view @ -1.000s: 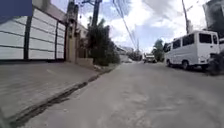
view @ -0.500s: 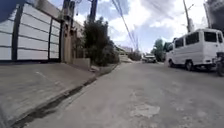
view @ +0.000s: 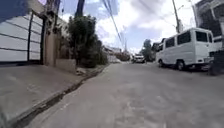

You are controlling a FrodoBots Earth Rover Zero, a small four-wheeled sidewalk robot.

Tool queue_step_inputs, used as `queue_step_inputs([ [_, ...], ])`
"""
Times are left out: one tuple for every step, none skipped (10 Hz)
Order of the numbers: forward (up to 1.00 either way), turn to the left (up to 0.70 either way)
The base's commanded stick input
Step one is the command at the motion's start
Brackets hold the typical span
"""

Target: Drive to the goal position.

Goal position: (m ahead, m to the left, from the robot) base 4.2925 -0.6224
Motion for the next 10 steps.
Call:
queue_step_inputs([
  [0.85,0.00],
  [0.85,0.00],
  [0.85,0.00],
  [0.85,0.00],
  [0.85,0.00],
  [0.85,0.00],
  [0.85,0.00],
  [0.85,0.00],
  [0.85,0.00],
  [0.85,0.00],
])
